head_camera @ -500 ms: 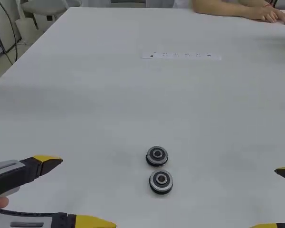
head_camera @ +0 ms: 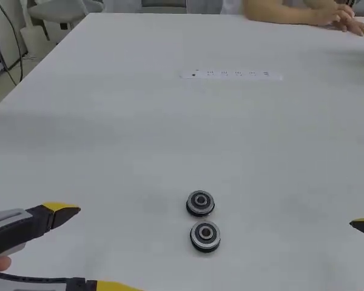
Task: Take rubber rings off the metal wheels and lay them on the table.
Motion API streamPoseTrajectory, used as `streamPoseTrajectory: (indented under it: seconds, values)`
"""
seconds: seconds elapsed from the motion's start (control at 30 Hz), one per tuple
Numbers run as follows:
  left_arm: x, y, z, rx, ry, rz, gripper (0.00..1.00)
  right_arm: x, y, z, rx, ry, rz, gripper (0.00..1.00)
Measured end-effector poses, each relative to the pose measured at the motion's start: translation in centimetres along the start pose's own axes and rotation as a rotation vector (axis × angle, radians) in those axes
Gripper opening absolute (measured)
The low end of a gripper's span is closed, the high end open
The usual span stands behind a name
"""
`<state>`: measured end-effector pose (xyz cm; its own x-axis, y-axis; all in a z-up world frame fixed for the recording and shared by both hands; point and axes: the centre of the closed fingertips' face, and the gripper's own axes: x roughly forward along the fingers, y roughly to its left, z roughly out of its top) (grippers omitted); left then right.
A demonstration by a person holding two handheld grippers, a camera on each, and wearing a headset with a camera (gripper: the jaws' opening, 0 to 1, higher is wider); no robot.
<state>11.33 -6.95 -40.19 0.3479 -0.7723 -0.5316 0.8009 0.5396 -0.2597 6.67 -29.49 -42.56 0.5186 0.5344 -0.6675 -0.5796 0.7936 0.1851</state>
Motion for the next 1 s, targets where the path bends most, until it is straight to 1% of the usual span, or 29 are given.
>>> streamPoseTrajectory:
  seconds: [1.0]
  values:
    - [-0.03, 0.1, 0.12, 0.0, -0.009, 0.006, 0.99, -0.13, -0.2, 0.06, 0.002, -0.009, -0.007, 0.96]
